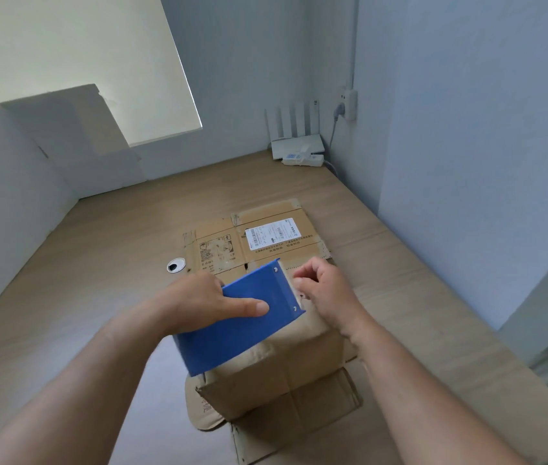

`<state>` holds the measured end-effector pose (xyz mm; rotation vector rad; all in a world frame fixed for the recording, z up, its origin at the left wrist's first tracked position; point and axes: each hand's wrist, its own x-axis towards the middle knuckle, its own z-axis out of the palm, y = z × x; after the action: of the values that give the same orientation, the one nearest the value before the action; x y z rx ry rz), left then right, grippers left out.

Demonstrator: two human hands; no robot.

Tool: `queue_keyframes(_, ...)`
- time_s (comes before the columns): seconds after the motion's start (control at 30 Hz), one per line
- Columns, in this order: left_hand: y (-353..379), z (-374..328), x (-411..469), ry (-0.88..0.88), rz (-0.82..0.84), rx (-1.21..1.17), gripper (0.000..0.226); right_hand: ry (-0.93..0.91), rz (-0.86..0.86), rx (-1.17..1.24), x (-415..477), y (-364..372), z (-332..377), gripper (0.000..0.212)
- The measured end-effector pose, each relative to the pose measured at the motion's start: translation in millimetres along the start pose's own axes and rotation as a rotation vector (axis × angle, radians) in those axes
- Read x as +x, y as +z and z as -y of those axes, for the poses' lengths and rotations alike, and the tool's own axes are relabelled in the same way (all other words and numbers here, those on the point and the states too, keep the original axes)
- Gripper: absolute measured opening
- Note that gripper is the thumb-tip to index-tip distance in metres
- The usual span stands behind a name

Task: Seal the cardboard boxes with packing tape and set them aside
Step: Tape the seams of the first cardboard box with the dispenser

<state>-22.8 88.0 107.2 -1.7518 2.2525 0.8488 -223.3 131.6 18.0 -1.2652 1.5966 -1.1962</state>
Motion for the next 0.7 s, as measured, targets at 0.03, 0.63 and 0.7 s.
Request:
queue_keyframes(0.03, -6.8, 5.1, -4.2, -0.016, 0.017, -0.006, 0.093, 0.013, -0.046, 0.034, 0.9, -6.7, -2.2, 0.01)
queue_keyframes(0.63, -13.2, -17.6, 25.6, -0.324, 0.086, 0.148, 0.07, 0.035, -0.395, 0.032, -11.2, -8.0, -21.3, 0.009)
queue_keyframes(0.7, -9.2, -26.7, 29.4, -0.3, 0.086, 0.137, 0.061, 0.119, -0.396, 0.14, -7.5, -18.8, -21.2, 0.01)
